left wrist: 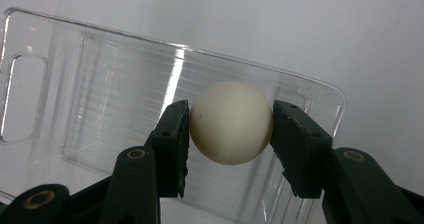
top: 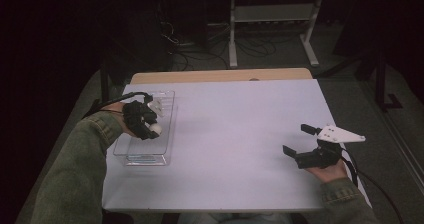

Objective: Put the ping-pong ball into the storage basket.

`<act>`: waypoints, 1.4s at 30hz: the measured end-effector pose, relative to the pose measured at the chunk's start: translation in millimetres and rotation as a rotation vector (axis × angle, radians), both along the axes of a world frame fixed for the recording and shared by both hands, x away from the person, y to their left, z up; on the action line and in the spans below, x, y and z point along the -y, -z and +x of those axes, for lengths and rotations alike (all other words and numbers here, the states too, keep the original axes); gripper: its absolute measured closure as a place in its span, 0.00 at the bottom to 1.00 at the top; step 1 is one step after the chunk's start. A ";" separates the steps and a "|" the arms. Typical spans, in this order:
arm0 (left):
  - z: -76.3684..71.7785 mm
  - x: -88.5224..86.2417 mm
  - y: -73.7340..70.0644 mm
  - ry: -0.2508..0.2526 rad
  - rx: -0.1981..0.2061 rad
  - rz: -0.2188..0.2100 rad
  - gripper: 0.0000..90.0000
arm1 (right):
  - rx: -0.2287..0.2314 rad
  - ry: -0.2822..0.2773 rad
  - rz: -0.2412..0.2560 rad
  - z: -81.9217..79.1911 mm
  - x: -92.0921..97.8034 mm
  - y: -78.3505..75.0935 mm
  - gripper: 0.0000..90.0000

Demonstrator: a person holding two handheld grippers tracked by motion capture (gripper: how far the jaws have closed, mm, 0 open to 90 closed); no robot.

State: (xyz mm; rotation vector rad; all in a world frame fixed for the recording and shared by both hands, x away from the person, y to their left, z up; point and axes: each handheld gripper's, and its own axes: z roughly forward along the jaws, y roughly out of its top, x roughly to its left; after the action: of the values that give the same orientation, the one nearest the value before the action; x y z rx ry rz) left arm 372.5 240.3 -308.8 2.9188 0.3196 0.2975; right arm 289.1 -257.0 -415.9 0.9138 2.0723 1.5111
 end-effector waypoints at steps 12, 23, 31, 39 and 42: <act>-0.2 1.8 20.0 0.001 -0.035 0.008 0.56 | -0.003 0.000 0.001 0.2 -0.1 0.2 0.00; 0.5 2.3 32.2 -0.001 -0.057 0.004 0.56 | -0.006 -0.002 -0.002 0.5 -0.4 0.7 0.00; 0.0 1.8 41.4 -0.009 -0.072 0.001 0.56 | -0.008 -0.002 -0.003 0.3 -0.4 0.8 0.00; -0.5 -0.7 50.4 -0.016 -0.090 0.004 0.56 | -0.008 -0.004 -0.005 0.7 -0.6 1.1 0.00; -0.6 -0.5 55.9 -0.022 -0.095 0.007 0.56 | -0.009 -0.004 -0.006 0.7 -0.8 1.2 0.00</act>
State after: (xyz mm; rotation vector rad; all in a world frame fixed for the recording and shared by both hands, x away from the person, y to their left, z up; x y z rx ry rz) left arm 371.9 240.7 -364.7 2.9433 0.3655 0.1635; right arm 289.8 -256.3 -417.1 0.9157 2.0848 1.5051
